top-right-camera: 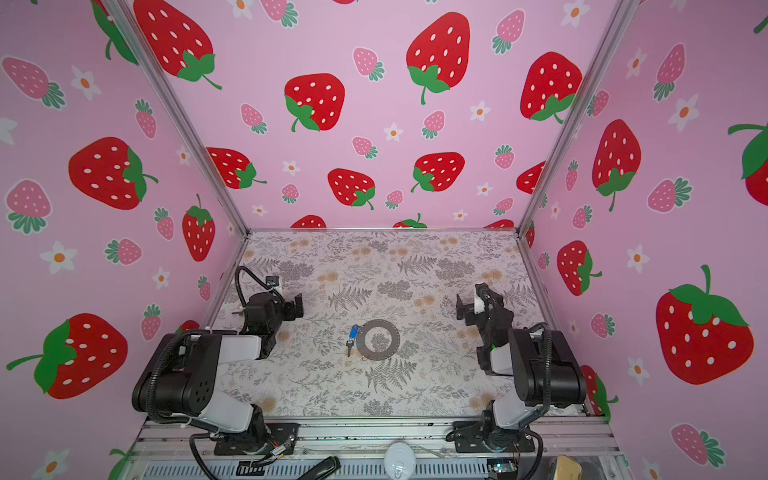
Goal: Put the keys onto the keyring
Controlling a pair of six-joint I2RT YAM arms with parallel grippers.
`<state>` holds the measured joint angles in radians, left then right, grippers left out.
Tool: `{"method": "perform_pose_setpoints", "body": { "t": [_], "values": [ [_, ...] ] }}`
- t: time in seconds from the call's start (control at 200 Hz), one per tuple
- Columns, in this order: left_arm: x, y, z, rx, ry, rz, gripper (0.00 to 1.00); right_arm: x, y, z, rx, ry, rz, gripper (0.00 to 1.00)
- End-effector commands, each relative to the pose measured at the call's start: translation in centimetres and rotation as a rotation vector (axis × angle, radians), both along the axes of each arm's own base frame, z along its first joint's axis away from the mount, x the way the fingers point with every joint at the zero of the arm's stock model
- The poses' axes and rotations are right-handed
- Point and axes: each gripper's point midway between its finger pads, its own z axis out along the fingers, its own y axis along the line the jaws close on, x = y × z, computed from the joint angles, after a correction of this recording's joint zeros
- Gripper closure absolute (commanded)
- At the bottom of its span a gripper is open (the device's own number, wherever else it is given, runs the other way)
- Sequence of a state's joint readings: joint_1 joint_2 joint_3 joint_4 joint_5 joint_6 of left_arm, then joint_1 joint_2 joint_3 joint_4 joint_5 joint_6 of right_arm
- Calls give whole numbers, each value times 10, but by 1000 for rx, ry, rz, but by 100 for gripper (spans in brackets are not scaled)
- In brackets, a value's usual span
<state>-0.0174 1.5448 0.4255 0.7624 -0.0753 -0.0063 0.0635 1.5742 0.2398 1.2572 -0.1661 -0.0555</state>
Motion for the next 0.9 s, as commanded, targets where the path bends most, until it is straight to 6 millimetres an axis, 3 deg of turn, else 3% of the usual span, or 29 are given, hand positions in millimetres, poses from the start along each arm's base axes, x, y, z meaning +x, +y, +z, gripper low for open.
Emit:
{"method": "perform_pose_setpoints", "body": {
  "t": [0.0,0.815,0.895],
  "values": [
    [9,0,10,-19,-27,-1,1,1,1,11,5,-42,0,1],
    [9,0,9,-44,-23,-16,1,5,-15,12,37,-34,-85,0],
    [9,1,10,-47,-25,-15,0,1,-24,20,60,-63,-140,11]
  ]
}}
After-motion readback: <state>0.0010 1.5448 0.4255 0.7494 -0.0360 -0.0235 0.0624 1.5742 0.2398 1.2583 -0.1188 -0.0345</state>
